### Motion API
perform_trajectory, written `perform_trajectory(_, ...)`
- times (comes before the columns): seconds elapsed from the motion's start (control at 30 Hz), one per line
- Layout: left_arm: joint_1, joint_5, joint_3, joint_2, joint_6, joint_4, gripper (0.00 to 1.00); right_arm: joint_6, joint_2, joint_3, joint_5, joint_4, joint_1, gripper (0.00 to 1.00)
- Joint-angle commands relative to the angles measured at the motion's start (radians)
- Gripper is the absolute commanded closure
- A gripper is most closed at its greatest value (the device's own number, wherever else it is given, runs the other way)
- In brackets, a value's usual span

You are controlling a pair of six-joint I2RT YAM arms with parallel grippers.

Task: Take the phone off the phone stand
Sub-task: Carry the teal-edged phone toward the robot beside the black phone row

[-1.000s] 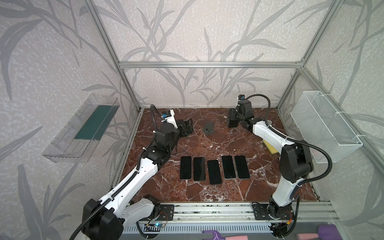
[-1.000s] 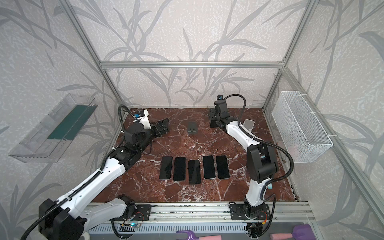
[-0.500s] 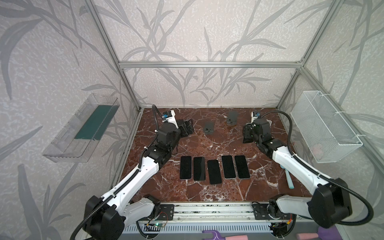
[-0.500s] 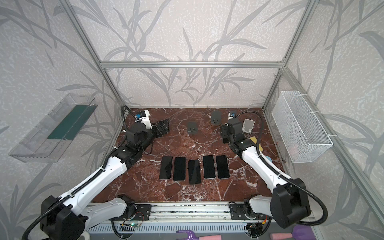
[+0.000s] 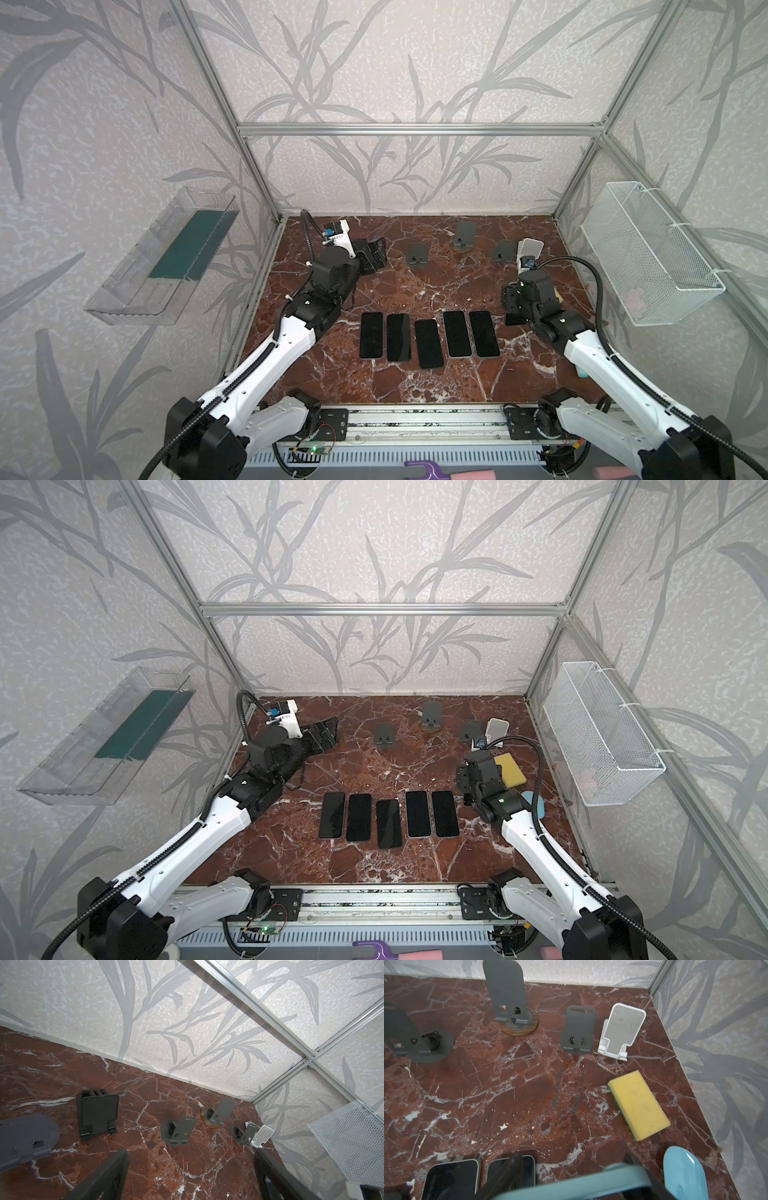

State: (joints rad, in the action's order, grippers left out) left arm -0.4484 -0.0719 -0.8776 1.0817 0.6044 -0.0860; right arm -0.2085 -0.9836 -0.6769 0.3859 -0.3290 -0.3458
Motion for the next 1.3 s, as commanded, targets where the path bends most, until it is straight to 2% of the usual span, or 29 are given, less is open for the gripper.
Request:
perform_trajectory(0.0,0.007,-0.020,0.019,-0.031,0.018,-0.039,0.07,-0.006,0.023,0.009,0.034,-0.026,0.001,0.46)
perform_trajectory(0.3,0.020,-0.034,0.025,-0.025,0.011,-0.042,0.07,0.021,-0.054,-0.018,0.067,-0.078,0.001,0.46)
perform_trajectory(0.57,0.020,-0.022,0.029,-0.016,0.023,-0.046,0.07,0.046,-0.073,-0.021,0.033,-0.098,0.038,0.46)
perform_trajectory(0.73,0.020,-0.014,0.027,0.002,0.028,-0.047,0.07,0.049,-0.165,-0.031,-0.001,-0.085,0.061,0.46)
perform_trajectory(0.97,0.022,-0.016,0.028,0.009,0.030,-0.049,0.07,0.059,-0.325,-0.086,-0.065,-0.085,0.092,0.46)
perform_trajectory(1.1,0.032,-0.020,0.025,0.031,0.022,-0.045,0.07,0.088,-0.433,-0.141,-0.137,-0.134,0.096,0.45)
perform_trajectory(1.2,0.038,-0.025,0.024,0.036,0.012,-0.043,0.07,0.093,-0.512,-0.194,-0.246,-0.192,0.131,0.45)
perform_trajectory(1.27,0.039,-0.029,0.025,0.035,0.005,-0.043,0.07,0.098,-0.564,-0.232,-0.254,-0.230,0.131,0.46)
